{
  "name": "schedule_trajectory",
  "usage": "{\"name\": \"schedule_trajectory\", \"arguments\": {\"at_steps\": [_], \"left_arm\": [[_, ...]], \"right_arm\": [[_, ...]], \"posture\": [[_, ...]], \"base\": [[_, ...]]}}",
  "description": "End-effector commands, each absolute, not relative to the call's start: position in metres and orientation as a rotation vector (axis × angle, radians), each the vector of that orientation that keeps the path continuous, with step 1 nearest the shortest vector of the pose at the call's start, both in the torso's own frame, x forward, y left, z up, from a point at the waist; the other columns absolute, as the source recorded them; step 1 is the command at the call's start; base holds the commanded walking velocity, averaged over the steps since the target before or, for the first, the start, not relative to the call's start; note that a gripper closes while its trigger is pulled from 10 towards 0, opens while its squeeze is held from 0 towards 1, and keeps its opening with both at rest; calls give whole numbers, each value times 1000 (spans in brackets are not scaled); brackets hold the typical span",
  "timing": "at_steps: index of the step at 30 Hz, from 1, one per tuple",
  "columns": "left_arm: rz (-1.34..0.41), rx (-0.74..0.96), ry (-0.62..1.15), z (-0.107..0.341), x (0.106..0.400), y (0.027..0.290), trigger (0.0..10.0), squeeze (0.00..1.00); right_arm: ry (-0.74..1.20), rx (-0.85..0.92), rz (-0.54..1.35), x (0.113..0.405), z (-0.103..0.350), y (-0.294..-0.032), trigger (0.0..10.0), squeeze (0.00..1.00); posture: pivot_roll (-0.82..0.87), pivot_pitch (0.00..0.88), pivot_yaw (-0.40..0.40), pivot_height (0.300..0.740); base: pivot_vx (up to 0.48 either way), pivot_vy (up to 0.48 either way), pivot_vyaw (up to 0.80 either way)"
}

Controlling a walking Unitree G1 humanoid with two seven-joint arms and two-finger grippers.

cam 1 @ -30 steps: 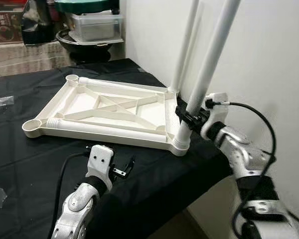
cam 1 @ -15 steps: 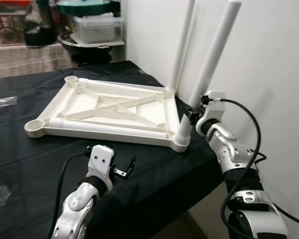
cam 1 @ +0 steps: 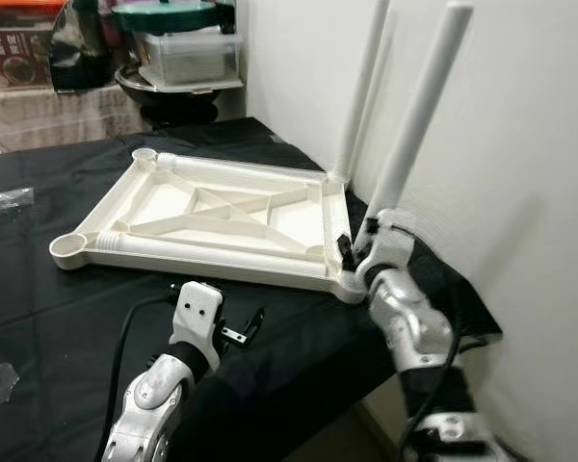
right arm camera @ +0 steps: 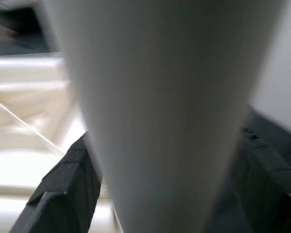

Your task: Building children table

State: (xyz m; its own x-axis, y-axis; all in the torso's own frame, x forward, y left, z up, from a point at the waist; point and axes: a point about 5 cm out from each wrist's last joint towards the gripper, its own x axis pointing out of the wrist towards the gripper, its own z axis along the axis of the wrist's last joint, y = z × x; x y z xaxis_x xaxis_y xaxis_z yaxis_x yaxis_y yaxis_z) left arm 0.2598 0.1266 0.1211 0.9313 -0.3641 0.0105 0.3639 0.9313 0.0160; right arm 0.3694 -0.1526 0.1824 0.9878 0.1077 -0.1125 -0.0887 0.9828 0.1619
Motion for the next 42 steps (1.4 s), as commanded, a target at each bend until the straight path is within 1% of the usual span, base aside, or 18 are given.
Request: {"name": "schedule_trajectory", "arguments": {"at_steps": [1, 4, 8, 9, 10, 15, 18, 19, 21, 24, 25, 26, 27, 29, 30, 34, 35, 42], "left_arm": [[-379, 16, 0, 119, 259, 124, 10000, 0], [-380, 12, -1, 119, 259, 123, 10000, 0], [-380, 12, -3, 119, 260, 123, 10000, 0], [-381, 12, -3, 119, 260, 123, 10000, 0], [-383, 12, -3, 119, 260, 122, 10000, 0], [-386, 14, -4, 119, 261, 122, 10000, 0], [-386, 18, -2, 119, 260, 123, 10000, 0], [-386, 18, -2, 119, 260, 123, 10000, 0], [-388, 22, -1, 119, 260, 124, 10000, 0], [-389, 23, -2, 120, 261, 123, 10000, 0], [-389, 24, -3, 121, 261, 123, 10000, 0], [-389, 24, -3, 121, 261, 123, 10000, 0], [-389, 24, -4, 121, 262, 123, 10000, 0], [-388, 25, -3, 121, 262, 124, 10000, 0], [-386, 27, -2, 120, 262, 124, 10000, 0], [-382, 25, -3, 120, 262, 124, 10000, 0], [-382, 23, -4, 120, 262, 124, 10000, 0], [-386, 20, -2, 119, 261, 122, 10000, 0]], "right_arm": [[107, 195, 176, 370, 183, -148, 10000, 0], [68, 148, 473, 365, 199, -172, 10000, 0], [71, 60, 460, 368, 203, -189, 9765, 0], [77, 51, 457, 368, 203, -190, 8824, 0], [84, 76, 420, 371, 201, -192, 0, 0], [114, 94, 277, 376, 191, -195, 0, 0], [190, 125, -90, 376, 169, -197, 0, 0], [190, 125, -90, 376, 169, -197, 0, 0], [252, 174, -304, 367, 151, -186, 0, 0], [272, 198, -342, 362, 148, -167, 0, 0], [282, 197, -309, 360, 150, -147, 4902, 0], [282, 197, -309, 360, 150, -147, 4902, 0], [302, 174, -234, 360, 154, -127, 10000, 0], [249, 143, -126, 362, 165, -115, 10000, 0], [190, 159, -86, 364, 172, -118, 10000, 1000], [141, 211, -47, 368, 179, -130, 10000, 1000], [124, 207, 6, 372, 185, -136, 10000, 0], [115, 184, 330, 372, 199, -155, 10000, 0]], "posture": [[95, 0, -108, 740], [93, 0, -109, 740], [87, 0, -105, 740], [87, 0, -105, 740], [86, 0, -104, 740], [96, 0, -103, 740], [95, 0, -97, 740], [95, 0, -97, 740], [99, 0, -94, 740], [101, 0, -96, 740], [103, 0, -96, 740], [103, 0, -96, 740], [103, 0, -96, 740], [98, 0, -98, 740], [99, 0, -102, 740], [96, 0, -103, 740], [97, 0, -104, 740], [87, 0, -99, 740]], "base": [[0, 0, 0], [0, 0, 0], [0, 0, 0], [0, 0, 0], [0, 0, 0], [0, 0, 0], [0, 0, 0], [0, 0, 0], [0, 0, 0], [0, 0, 0], [0, 0, 0], [0, 0, 0], [0, 0, 0], [0, 0, 0], [0, 0, 0], [0, 0, 0], [0, 0, 0], [0, 0, 0]]}}
